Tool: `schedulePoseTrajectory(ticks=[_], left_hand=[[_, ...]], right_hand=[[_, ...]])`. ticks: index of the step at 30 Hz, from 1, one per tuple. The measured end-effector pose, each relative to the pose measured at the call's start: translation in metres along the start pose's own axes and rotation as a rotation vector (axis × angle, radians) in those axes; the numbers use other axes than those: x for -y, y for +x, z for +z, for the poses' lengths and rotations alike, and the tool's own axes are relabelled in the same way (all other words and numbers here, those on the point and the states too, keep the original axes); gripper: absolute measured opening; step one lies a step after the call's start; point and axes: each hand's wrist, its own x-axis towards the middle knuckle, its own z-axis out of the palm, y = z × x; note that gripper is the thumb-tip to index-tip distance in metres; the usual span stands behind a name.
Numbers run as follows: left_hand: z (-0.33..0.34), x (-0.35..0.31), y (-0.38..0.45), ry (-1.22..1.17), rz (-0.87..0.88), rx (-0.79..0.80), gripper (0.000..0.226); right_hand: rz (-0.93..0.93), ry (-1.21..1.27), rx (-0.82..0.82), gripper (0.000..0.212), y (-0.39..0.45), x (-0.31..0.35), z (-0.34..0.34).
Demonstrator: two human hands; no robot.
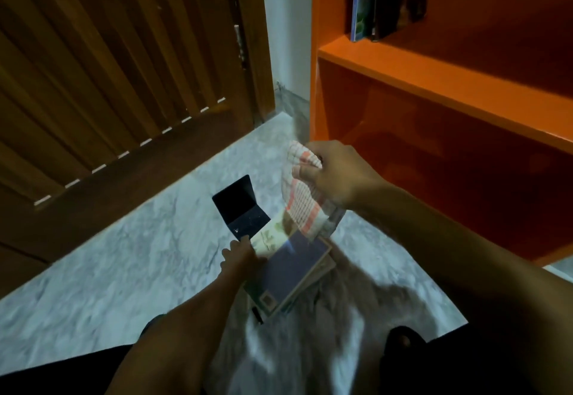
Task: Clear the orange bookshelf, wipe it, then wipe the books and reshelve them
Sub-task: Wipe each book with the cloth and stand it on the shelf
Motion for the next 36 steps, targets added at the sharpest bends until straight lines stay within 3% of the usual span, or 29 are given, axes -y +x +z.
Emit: schedulePoseTrajectory(ticks=[3, 8, 11, 14, 16, 18, 20, 24, 26, 29, 32, 36], left_hand=[[-0.003, -0.017, 0.002, 0.047, -0.028, -0.035, 0.088], [-0.004, -0.034, 0.019, 0.118, -0.059, 0.050, 0.071], [-0.006, -0.039, 0.021, 0.109, -0.076, 0.049, 0.072], [-0.007, -0.040, 0.019, 0.072, -0.056, -0.015, 0.074], [-0.006, -0.038, 0.018, 0.046, 0.023, -0.098, 0.055], [-0.009, -0.037, 0.018, -0.013, 0.091, -0.135, 0.030], [-0.019, -0.035, 0.016, -0.083, 0.143, -0.102, 0.022], [-0.055, -0.033, 0.005, -0.245, 0.314, -0.036, 0.016], [-0.081, -0.034, -0.007, -0.365, 0.364, -0.008, 0.022], [-0.129, -0.040, -0.034, -0.464, 0.386, -0.009, 0.032], [-0.180, -0.043, -0.069, -0.552, 0.415, -0.070, 0.020], [-0.231, -0.045, -0.102, -0.722, 0.370, -0.008, 0.011]], right_hand=[[0.004, -0.036, -0.018, 0.022, 0.006, -0.006, -0.001], [0.004, -0.051, -0.019, 0.019, 0.013, -0.018, -0.001], [-0.008, -0.060, -0.016, 0.020, 0.015, -0.023, -0.001], [0.004, -0.027, -0.002, 0.036, 0.016, -0.022, 0.000], [0.004, -0.023, -0.001, 0.047, 0.014, -0.019, -0.002], [-0.010, -0.015, -0.008, 0.038, 0.012, -0.017, -0.006], [-0.016, -0.004, -0.009, 0.027, 0.009, -0.014, -0.011], [0.005, 0.067, -0.004, 0.017, 0.005, -0.009, -0.021], [0.022, 0.123, -0.021, 0.022, 0.003, -0.008, -0.026], [0.072, 0.219, -0.062, 0.029, 0.001, -0.007, -0.034], [0.131, 0.357, -0.134, 0.028, 0.002, -0.006, -0.039], [0.238, 0.566, -0.246, 0.028, 0.004, -0.006, -0.041]])
